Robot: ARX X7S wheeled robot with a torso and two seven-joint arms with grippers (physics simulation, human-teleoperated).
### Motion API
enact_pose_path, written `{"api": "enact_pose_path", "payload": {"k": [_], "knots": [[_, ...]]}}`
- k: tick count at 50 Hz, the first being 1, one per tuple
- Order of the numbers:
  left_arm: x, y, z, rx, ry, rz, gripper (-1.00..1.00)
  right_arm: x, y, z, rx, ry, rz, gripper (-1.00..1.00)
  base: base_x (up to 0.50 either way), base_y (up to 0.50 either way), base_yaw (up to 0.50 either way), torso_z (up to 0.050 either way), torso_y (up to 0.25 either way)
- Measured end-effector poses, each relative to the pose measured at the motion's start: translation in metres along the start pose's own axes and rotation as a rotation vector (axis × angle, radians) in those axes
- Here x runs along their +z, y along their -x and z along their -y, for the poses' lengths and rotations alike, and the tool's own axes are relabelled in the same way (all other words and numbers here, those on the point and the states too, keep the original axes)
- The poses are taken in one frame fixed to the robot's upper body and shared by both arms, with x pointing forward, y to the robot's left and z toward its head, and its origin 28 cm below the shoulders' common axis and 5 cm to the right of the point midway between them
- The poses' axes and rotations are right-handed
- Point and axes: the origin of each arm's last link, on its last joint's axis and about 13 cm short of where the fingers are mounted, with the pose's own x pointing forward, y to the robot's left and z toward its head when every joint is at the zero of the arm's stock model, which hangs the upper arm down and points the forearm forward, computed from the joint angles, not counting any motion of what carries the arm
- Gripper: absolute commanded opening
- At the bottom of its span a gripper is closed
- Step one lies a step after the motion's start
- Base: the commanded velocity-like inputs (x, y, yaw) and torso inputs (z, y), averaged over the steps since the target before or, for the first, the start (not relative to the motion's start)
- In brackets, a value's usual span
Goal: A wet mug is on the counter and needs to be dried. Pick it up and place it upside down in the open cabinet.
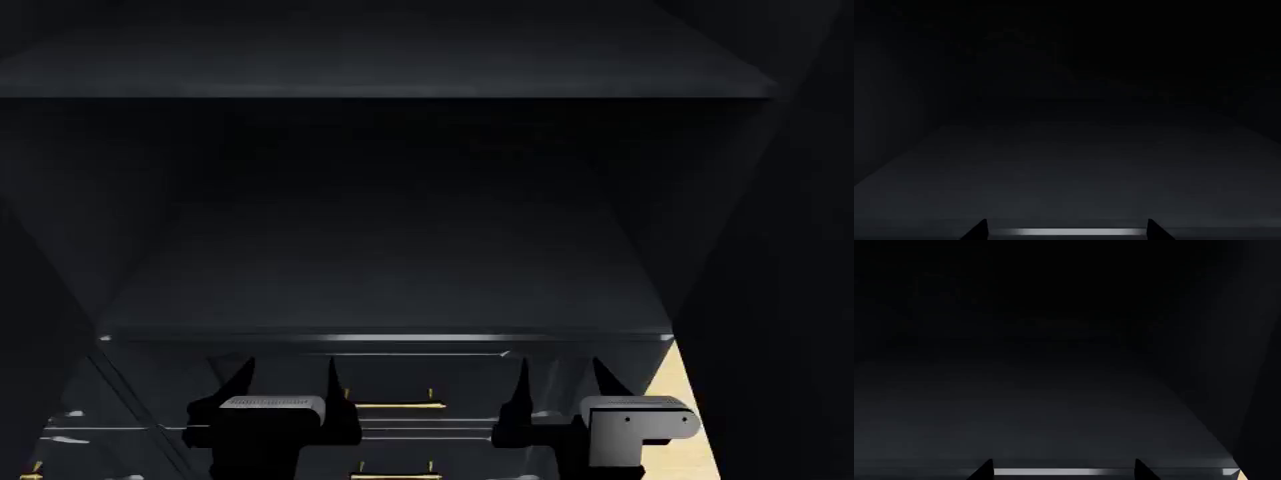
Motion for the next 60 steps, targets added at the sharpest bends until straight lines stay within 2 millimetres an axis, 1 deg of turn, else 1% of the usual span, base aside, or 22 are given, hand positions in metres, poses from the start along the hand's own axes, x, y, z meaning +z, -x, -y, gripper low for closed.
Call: {"api": "enact_pose_path", "payload": {"k": [14,38,52,57,60], "knots": [[0.0016,0.0000,-0.0002,0.000,-0.005,0.007,1.00,0.0012,-0.0005,0.0002,-0.012,0.007,0.017,1.00,-0.01,0.00,0.00,0.000,0.000],[0.0050,-0.0004,-0.0003,0.005,-0.011,0.023,1.00,0.0059,-0.0015,0.0010,-0.025,0.011,0.029,1.00,-0.50,0.00,0.00,0.000,0.000],[0.0057,0.0012,-0.0003,0.008,-0.010,0.032,1.00,0.0048,-0.0001,0.0014,-0.022,0.028,0.038,1.00,-0.50,0.00,0.00,0.000,0.000],[0.0062,0.0020,-0.0003,0.008,-0.009,0.035,1.00,0.0047,0.0001,0.0024,-0.029,0.019,0.034,1.00,-0.44,0.00,0.00,0.000,0.000],[0.0061,0.0027,-0.0003,0.009,-0.008,0.035,1.00,0.0043,0.0006,0.0027,-0.031,0.012,0.033,1.00,0.00,0.00,0.00,0.000,0.000]]}}
